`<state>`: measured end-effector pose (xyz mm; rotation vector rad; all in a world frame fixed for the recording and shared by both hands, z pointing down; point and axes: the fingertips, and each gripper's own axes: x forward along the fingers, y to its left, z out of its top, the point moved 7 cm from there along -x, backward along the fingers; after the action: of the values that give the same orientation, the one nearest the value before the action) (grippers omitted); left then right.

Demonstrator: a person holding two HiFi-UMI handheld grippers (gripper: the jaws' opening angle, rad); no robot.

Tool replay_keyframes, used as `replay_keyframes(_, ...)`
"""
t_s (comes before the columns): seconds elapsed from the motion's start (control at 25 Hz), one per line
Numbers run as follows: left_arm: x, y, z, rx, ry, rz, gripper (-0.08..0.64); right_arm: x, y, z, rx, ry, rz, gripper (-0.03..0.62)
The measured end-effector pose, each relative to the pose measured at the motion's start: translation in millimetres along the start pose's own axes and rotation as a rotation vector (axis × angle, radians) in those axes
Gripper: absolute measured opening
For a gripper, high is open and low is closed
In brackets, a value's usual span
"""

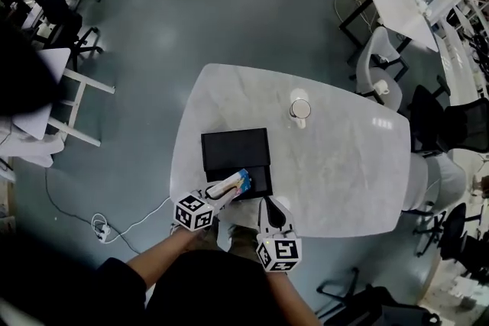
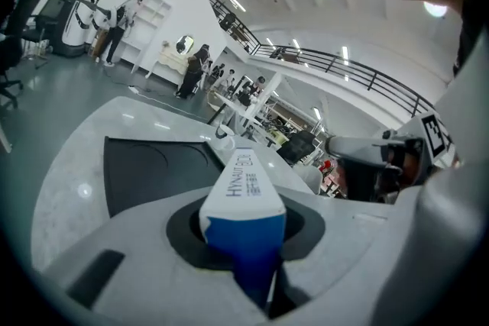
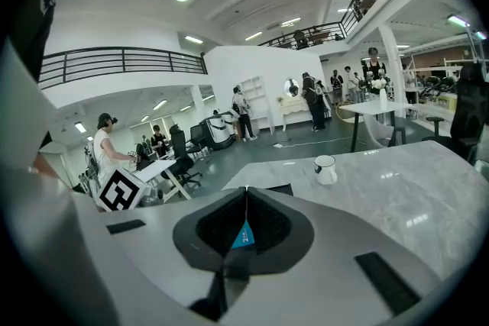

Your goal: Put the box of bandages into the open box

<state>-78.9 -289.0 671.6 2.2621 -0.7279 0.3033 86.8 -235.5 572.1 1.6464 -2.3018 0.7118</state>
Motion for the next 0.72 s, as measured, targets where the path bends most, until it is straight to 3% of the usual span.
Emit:
replay_keyframes(0.28, 44.9, 7.3, -18.6, -0.104, 0.118, -0.022, 0.081, -1.6, -12.6, -0.4, 0.037, 0.016, -0.055, 0.013)
replay_keyframes(0.72, 92.4, 27.1, -41.2, -0.135, 0.225, -0.071, 0.081, -4.5, -23.4, -18.0, 0.046, 0.055, -0.094, 0.012)
